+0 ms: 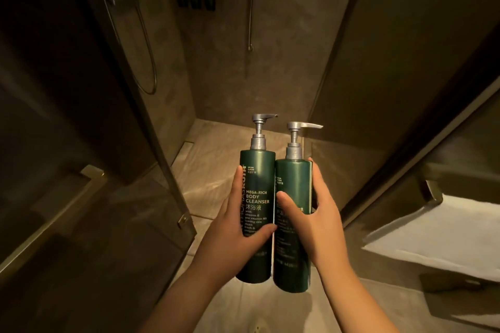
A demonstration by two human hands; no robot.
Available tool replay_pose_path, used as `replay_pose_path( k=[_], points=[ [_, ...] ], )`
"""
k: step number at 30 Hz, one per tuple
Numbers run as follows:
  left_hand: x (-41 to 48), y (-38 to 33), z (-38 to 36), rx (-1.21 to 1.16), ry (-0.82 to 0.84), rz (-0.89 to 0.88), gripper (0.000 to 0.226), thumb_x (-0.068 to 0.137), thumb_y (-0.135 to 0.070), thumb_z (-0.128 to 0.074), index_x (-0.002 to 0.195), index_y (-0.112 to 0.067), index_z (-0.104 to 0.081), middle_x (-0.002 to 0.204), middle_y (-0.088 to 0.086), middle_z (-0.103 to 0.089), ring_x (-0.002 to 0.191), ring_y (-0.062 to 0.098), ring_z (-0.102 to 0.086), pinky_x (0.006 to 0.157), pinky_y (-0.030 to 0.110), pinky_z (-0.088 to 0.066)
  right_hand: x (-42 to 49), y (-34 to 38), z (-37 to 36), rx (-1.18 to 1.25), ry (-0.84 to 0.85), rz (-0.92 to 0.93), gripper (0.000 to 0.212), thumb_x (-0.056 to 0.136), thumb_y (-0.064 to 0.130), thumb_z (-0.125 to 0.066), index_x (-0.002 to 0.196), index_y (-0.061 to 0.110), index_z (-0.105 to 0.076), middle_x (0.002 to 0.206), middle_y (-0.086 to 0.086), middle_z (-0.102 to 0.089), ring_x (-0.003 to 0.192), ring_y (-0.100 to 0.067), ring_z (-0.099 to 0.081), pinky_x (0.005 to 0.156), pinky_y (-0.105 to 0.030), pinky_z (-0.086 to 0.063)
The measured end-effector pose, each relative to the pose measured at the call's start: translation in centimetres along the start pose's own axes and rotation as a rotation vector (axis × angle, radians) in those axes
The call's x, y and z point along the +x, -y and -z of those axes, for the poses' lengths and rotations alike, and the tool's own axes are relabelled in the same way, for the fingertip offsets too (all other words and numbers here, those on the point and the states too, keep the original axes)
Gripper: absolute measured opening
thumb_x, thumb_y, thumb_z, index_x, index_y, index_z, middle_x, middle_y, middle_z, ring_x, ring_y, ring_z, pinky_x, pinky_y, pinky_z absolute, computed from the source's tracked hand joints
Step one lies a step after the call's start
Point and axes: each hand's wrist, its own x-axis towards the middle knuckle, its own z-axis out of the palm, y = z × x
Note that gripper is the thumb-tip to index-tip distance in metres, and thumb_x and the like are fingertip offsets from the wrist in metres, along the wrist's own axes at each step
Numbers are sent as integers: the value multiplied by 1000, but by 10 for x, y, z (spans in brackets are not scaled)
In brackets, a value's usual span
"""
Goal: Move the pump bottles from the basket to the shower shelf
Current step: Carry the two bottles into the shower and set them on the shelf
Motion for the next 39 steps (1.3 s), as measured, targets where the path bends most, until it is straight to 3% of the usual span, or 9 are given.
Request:
replay_pose_path(
  k=[4, 7, 12, 15, 20, 23, 29, 33, 39],
  points=[
    [39, -2, -8, 31, -5, 19, 107, 74, -43, -73, 133, -65, 14, 148, -23, -30, 121, 1, -45, 93, 34, -45, 45, -8, 2, 35, 52, -3, 71, 79, 39, -70, 138, 49, -32, 115, 32, -59, 100, 12, -58, 72, -10, -48],
    [68, 0, -9, 53, -15, 39, 108, 73, -46, -72, 132, -65, 16, 148, -23, -30, 119, 1, -47, 89, 31, -44, 75, -15, 0, 63, 64, 17, 63, 82, 32, -70, 132, 50, -38, 112, 33, -59, 100, 11, -59, 72, -6, -47],
    [127, 9, -8, 48, 11, 58, 107, 74, -45, -72, 132, -65, 16, 148, -22, -30, 120, 3, -48, 93, 41, -48, 130, -29, -9, 38, 48, -38, 71, 76, 48, -69, 136, 53, -31, 116, 36, -55, 104, 12, -56, 83, -22, -49],
    [172, 15, -3, 60, 12, 43, 107, 74, -45, -72, 132, -65, 16, 147, -23, -29, 121, 1, -45, 93, 34, -45, 173, -33, -19, 46, 38, -55, 70, 76, 48, -69, 137, 50, -33, 119, 28, -58, 106, 4, -58, 90, -34, -51],
    [263, 21, 23, 22, -19, 28, 106, 74, -44, -71, 132, -65, 14, 144, -29, -28, 117, -8, -43, 90, 28, -42, 267, -23, -48, 42, 45, -3, 67, 79, 40, -70, 135, 50, -36, 113, 34, -59, 100, 11, -59, 76, -11, -48],
    [311, 23, 48, 22, -95, 13, 106, 73, -44, -72, 133, -65, 13, 131, -41, -28, 106, -25, -38, 81, 16, -37, 323, -7, -74, 45, 92, 28, 71, 79, 42, -70, 138, 50, -31, 121, 35, -54, 106, 15, -54, 79, -12, -45],
    [377, 29, 100, 53, -234, 20, 105, 73, -45, -71, 132, -66, 13, 133, -32, -31, 106, -11, -45, 79, 23, -42, 403, 12, -130, 84, 174, 123, 74, 78, 46, -70, 140, 49, -29, 128, 30, -52, 112, 9, -54, 90, -26, -47],
    [402, 28, 130, 89, -303, 22, 106, 74, -43, -72, 133, -65, 13, 127, -44, -26, 115, -6, -43, 86, 24, -40, 440, 22, -160, 116, 215, 175, 75, 77, 47, -70, 141, 47, -29, 129, 35, -49, 113, 16, -49, 87, -16, -42],
    [436, 39, 171, 120, -485, 90, 105, 75, -44, -71, 132, -66, 14, 133, -33, -30, 118, 0, -45, 91, 34, -44, 498, 35, -219, 165, 377, 260, 78, 75, 50, -69, 142, 46, -29, 133, 39, -44, 117, 19, -44, 84, 0, -38]
  ],
)
